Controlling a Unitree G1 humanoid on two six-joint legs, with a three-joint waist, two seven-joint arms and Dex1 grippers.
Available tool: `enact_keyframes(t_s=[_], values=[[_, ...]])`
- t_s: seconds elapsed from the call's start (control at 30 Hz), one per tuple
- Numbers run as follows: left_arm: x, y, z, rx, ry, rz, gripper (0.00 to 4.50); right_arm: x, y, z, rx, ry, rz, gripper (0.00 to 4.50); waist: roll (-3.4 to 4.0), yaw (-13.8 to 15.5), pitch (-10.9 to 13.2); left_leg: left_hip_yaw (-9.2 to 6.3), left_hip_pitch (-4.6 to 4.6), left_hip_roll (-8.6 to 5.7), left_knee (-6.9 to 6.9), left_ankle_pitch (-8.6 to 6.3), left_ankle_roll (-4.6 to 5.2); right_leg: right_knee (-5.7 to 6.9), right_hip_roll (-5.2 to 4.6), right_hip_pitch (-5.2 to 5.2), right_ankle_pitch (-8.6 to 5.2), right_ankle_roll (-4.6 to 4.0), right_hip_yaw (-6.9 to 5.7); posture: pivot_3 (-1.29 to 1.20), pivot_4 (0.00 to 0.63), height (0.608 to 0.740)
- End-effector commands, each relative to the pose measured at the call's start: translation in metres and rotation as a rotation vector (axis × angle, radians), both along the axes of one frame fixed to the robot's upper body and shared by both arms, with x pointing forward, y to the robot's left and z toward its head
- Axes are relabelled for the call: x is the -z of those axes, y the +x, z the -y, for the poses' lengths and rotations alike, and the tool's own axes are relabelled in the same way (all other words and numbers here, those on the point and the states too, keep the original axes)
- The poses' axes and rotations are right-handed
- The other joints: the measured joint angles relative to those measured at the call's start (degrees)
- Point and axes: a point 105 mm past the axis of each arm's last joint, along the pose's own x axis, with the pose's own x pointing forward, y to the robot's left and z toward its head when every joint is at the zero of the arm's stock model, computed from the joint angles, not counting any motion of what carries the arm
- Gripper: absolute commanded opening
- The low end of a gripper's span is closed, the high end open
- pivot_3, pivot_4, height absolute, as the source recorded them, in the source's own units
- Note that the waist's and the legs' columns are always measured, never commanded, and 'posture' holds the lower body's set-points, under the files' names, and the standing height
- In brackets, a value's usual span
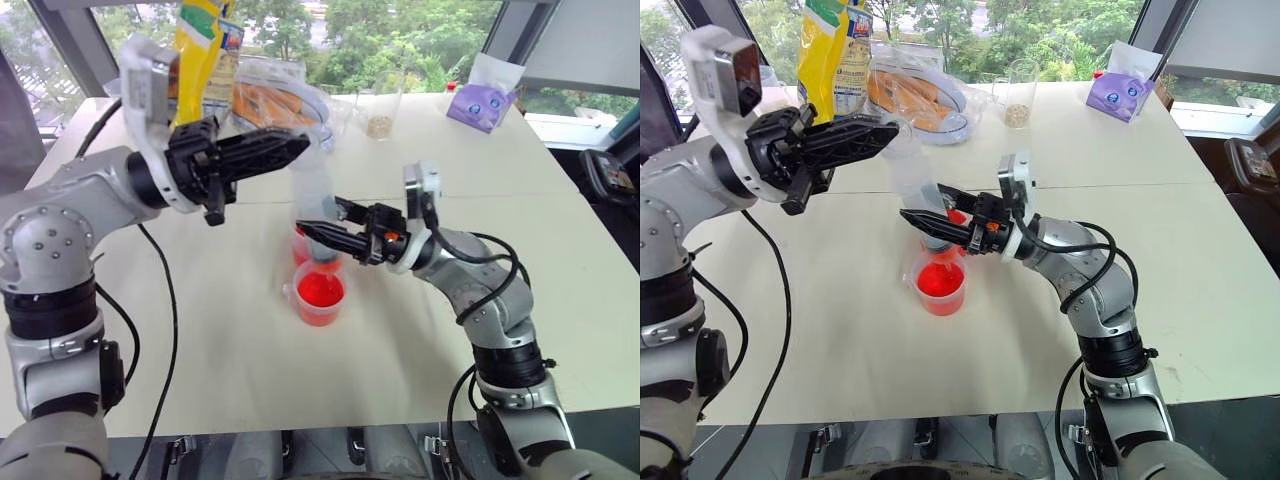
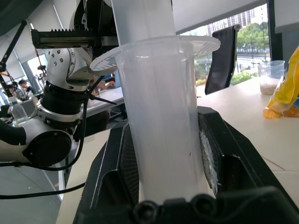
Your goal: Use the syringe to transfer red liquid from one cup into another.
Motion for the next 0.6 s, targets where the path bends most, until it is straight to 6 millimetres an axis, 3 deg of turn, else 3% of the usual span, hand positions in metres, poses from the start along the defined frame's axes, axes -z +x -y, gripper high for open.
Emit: enact_keyframes(t_s=[0.03,0.6], values=[[0.012,-0.006,0.007,0.037,0.065,-0.011,0.12,-0.038,-0.01,0.001,-0.023,0.082,0.11,1.39,0.0,0.0,0.0,0.0,0.0,0.0,0.0,0.0,0.0,0.0,0.0,0.0,0.0,0.0,0.0,0.0,0.15,0.74],[0.033,-0.015,0.008,0.056,0.097,-0.06,0.12,-0.065,-0.012,0.005,-0.035,0.15,0.082,1.39,0.0,0.02,0.0,0.0,0.0,0.01,0.0,0.0,0.01,-0.02,0.0,0.0,0.0,0.0,0.0,0.0,0.15,0.74]])
